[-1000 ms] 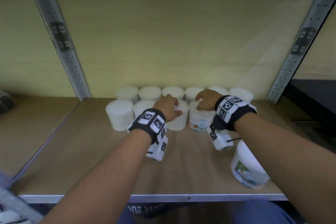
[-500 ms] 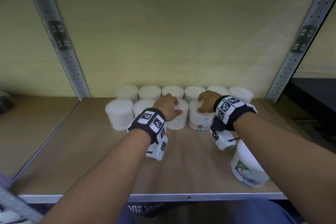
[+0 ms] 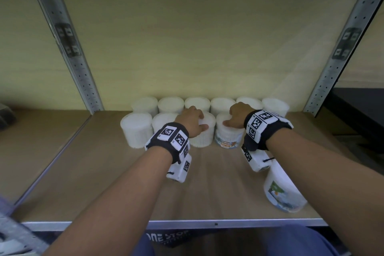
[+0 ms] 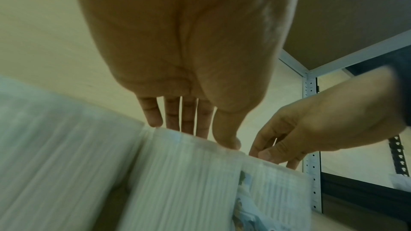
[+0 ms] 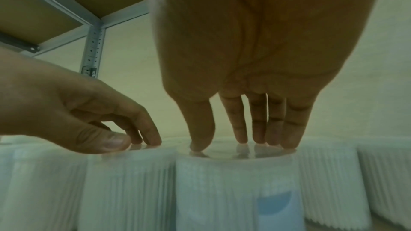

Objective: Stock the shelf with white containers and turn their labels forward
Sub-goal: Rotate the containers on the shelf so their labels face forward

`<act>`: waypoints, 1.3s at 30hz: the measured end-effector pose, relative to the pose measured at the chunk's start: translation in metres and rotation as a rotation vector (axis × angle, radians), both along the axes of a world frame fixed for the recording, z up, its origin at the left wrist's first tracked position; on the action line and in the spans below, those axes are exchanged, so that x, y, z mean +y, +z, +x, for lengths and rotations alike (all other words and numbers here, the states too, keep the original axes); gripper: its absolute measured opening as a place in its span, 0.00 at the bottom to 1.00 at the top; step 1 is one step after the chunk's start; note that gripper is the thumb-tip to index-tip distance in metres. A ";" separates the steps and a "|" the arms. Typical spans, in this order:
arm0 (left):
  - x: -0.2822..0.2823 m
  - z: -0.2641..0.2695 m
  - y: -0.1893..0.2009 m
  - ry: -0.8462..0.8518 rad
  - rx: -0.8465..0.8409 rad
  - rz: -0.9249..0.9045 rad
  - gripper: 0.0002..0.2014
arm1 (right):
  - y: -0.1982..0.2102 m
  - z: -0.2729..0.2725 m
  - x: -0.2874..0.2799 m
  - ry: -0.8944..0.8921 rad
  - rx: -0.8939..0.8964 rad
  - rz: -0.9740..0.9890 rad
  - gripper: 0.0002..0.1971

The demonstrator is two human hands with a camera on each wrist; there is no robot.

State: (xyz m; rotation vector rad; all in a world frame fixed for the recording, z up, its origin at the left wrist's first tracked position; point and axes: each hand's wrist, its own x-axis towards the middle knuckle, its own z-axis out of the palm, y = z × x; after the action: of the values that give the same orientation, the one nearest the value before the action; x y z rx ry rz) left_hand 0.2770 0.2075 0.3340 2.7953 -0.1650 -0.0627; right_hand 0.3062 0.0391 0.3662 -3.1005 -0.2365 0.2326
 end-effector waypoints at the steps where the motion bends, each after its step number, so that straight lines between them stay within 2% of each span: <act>1: 0.000 0.000 0.000 0.000 -0.002 -0.001 0.25 | 0.000 0.000 0.000 0.005 -0.001 0.001 0.31; 10: 0.000 -0.001 0.000 -0.003 -0.001 -0.009 0.25 | 0.007 0.003 -0.006 0.070 0.100 0.072 0.29; 22: -0.001 -0.001 0.001 0.001 0.001 -0.018 0.24 | 0.008 0.001 -0.009 0.113 0.071 0.086 0.28; 30: 0.006 -0.001 0.014 -0.074 0.093 -0.047 0.22 | 0.010 0.003 -0.008 0.133 0.080 0.059 0.29; 35: 0.005 0.003 0.033 -0.151 0.179 0.024 0.30 | 0.010 0.004 -0.009 0.136 0.082 0.058 0.29; 37: 0.001 0.002 0.031 -0.119 0.145 -0.001 0.27 | 0.010 0.004 -0.010 0.139 0.086 0.063 0.29; 39: -0.004 0.003 0.022 -0.046 0.049 -0.003 0.21 | 0.010 0.004 -0.011 0.146 0.087 0.065 0.29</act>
State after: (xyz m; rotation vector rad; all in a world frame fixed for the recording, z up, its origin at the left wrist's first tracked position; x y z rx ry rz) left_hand 0.2802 0.2033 0.3556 2.7845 -0.2169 -0.1422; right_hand 0.3104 0.0284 0.3761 -3.0029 -0.4587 0.3550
